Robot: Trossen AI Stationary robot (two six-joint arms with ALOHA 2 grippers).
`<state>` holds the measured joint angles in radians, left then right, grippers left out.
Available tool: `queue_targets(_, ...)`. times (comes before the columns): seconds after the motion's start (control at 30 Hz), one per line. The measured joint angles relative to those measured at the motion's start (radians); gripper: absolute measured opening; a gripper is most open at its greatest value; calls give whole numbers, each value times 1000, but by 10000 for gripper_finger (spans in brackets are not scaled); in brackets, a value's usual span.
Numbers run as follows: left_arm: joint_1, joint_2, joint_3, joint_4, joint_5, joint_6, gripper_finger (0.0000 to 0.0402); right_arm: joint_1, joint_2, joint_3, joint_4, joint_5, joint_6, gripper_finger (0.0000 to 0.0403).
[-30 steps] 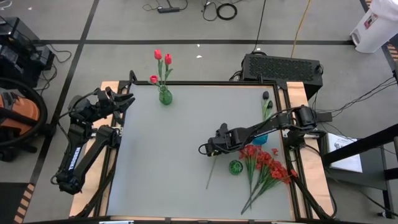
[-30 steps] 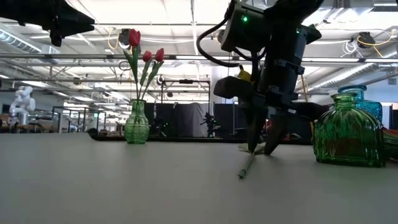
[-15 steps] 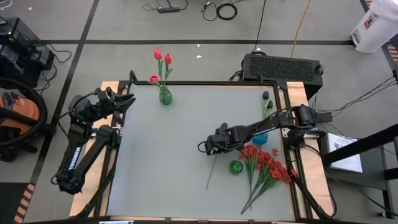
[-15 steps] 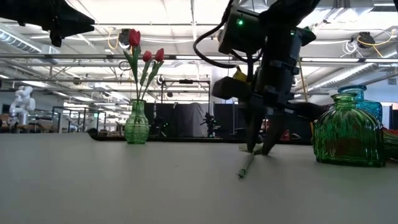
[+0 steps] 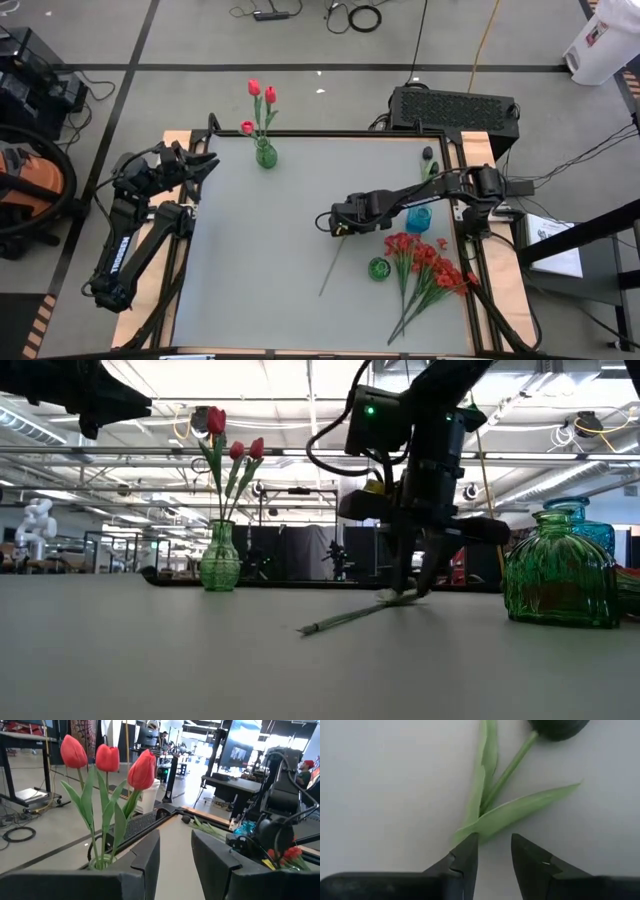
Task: Sort flowers into vase by color
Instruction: Put the bottom left black flower into the blue vase
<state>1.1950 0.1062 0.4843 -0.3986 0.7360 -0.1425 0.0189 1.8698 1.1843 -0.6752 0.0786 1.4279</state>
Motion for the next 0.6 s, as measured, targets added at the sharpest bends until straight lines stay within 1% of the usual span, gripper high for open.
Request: queue_targets(0.6,0,0,0,-7,0,1,118,-37,-2,0,43,-1,-42,109)
